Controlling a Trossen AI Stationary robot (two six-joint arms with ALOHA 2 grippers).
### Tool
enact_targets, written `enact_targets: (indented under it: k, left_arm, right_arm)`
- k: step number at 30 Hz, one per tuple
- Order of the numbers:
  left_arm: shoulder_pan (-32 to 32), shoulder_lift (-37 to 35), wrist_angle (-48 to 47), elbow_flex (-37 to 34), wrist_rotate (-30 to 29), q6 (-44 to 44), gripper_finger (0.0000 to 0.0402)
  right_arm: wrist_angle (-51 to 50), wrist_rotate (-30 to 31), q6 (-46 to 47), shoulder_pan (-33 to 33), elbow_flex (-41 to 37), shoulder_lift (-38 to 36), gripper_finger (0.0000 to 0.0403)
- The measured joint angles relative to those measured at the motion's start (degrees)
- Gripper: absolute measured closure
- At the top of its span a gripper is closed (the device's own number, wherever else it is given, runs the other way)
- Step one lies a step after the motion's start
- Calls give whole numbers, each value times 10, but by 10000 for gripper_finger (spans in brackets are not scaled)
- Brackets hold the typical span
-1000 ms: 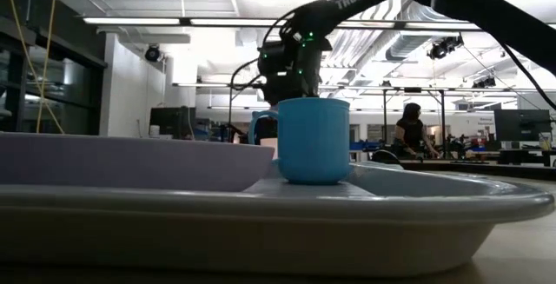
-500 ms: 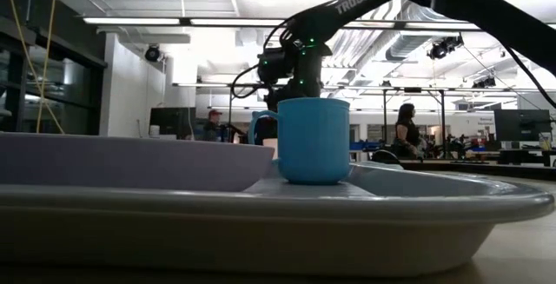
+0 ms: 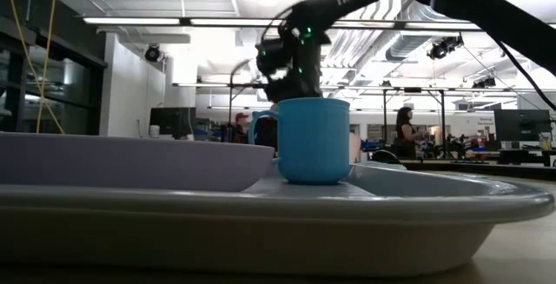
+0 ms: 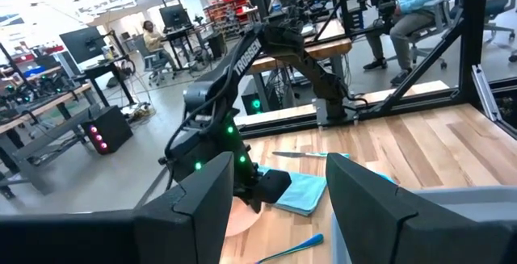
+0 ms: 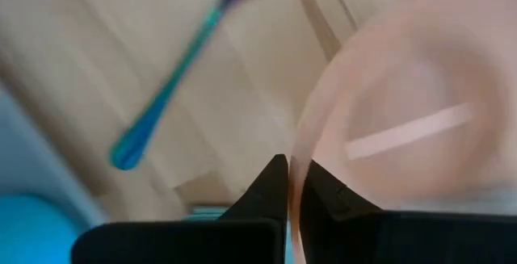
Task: Set up tray
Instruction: Put the light orange bowl on top of the purple plate on the serving tray
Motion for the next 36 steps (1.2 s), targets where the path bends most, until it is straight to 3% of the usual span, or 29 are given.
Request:
enact_targets:
  k: [8, 12, 18, 36]
  left_arm:
    - [0, 0, 0, 0, 0, 0, 174]
    - [0, 0, 0, 0, 0, 0, 174]
    - [0, 0, 0, 0, -2, 2, 174]
    - [0, 0, 0, 0, -2, 21, 174]
  right_arm:
    - [-74, 6, 8, 25, 157, 0, 402]
    - [-17, -40, 33, 46, 107, -60, 402]
    - [23, -44, 53, 112, 100, -114, 402]
    - [140, -54, 109, 320, 128, -123, 403]
